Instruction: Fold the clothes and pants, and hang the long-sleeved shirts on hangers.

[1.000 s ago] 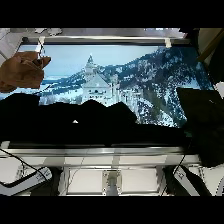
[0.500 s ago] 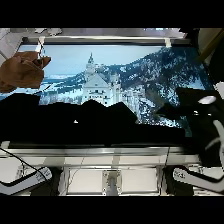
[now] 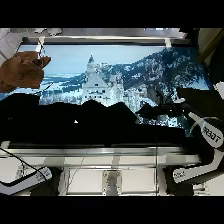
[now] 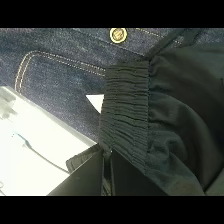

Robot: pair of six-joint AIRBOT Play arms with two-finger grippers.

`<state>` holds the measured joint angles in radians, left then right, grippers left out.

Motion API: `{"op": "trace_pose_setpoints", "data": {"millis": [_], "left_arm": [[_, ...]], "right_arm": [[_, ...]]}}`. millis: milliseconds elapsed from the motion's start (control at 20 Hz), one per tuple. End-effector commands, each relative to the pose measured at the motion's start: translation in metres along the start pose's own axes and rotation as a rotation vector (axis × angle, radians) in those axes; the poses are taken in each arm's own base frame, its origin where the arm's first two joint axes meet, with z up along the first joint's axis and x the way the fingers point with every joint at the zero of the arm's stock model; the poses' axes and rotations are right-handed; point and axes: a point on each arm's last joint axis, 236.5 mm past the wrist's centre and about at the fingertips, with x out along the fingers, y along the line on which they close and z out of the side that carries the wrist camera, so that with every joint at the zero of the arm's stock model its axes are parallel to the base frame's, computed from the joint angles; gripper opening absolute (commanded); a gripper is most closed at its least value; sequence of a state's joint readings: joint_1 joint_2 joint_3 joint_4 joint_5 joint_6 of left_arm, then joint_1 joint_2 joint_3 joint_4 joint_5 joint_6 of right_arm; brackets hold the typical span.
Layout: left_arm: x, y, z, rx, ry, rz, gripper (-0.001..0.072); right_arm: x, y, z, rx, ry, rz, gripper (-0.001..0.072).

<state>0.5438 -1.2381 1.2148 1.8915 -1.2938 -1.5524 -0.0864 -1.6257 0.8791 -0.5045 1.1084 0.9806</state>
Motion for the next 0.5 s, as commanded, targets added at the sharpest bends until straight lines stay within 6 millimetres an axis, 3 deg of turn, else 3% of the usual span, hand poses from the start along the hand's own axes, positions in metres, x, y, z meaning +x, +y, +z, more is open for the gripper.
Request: {"op": "trace_pose_setpoints", "data": {"millis": [0, 150, 300, 400, 450], "left_arm": [[0.0, 0.0, -0.002, 0.0, 0.008, 0.0, 0.0019], [0.0, 0.0, -0.002, 0.0, 0.011, 0.0, 0.0019], [0.0, 0.0, -0.002, 0.0, 0.011, 0.0, 0.0019], [0.0, 0.0, -0.002, 0.0, 0.011, -0.001, 0.0019], [0.0, 0.0, -0.002, 0.0, 0.011, -0.001, 0.0019]], "right_arm": [[0.015, -0.004, -0.005, -0.034, 0.072, -0.066, 0.0339], [0.013, -0.011, -0.001, -0.102, 0.109, -0.168, 0.0339], [0.008, -0.002, 0.007, -0.109, 0.102, -0.163, 0.0334], [0.009, 0.001, -0.003, -0.108, 0.143, -0.149, 0.0293], [0.012, 0.003, -0.009, -0.113, 0.166, -0.145, 0.021]]}}
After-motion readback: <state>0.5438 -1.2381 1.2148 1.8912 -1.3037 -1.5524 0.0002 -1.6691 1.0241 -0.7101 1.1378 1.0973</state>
